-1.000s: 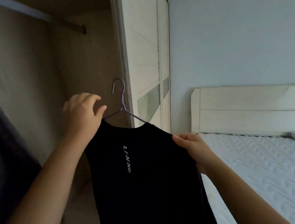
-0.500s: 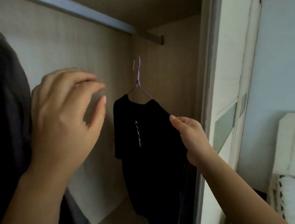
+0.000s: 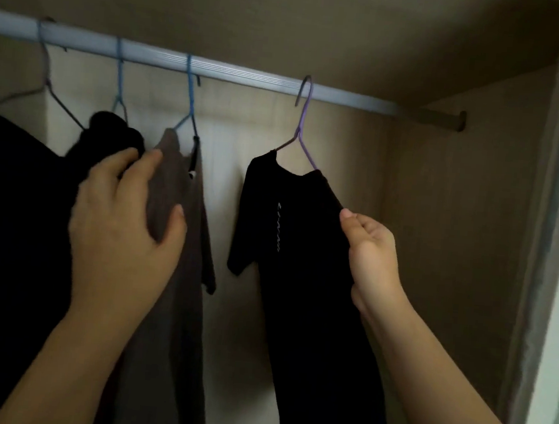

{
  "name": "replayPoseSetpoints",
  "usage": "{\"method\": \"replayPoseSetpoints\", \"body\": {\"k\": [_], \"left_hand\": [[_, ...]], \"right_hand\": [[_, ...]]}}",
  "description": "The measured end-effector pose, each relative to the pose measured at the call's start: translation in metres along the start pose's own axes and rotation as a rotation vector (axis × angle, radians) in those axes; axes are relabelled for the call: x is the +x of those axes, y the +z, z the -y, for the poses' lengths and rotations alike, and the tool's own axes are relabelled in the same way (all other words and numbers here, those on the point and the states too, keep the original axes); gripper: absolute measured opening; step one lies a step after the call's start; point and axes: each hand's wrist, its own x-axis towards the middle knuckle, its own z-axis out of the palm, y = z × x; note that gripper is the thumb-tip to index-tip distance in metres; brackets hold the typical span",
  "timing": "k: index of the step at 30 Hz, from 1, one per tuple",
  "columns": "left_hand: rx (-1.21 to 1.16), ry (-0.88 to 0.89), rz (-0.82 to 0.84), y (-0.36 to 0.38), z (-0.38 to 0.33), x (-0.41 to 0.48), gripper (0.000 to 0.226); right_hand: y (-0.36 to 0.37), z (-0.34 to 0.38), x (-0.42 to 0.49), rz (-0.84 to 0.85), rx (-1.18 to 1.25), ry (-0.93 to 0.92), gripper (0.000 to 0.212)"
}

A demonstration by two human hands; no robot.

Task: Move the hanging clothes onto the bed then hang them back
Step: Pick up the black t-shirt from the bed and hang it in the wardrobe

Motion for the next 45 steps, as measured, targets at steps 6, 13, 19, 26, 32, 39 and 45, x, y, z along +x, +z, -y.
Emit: {"method": "replayPoseSetpoints", "body": {"k": [6, 13, 19, 26, 32, 39, 45], "left_hand": [[-0.087, 0.003, 0.11, -0.005, 0.005, 0.004, 0.051], [-0.15, 0.084, 0.285, -0.008, 0.001, 0.006, 0.052], [-0.184, 0.122, 0.342, -0.004, 0.006, 0.008, 0.049], [-0.223, 0.127, 0.349, 0.002, 0.012, 0.004, 0.049], [-0.265, 0.134, 0.363, 0.005, 0.018, -0.001, 0.053], [-0.309, 0.16, 0.349, 0.016, 0.019, -0.014, 0.055], [-0.21, 0.239, 0.254, 0.027, 0.015, -0.029, 0.052]], "right_hand": [[0.035, -0.001, 0.016, -0.021, 0.047, -0.036, 0.032], [0.077, 0.0, 0.039, 0.002, -0.001, -0.098, 0.047], [0.091, 0.015, 0.059, -0.06, -0.09, -0.137, 0.034], [0.093, 0.015, 0.071, -0.053, -0.268, -0.116, 0.041], [0.084, -0.002, 0.069, -0.104, -0.254, -0.051, 0.026], [0.072, -0.006, 0.069, -0.096, -0.37, -0.087, 0.029], [0.05, -0.008, 0.051, -0.05, -0.599, -0.239, 0.014]]}}
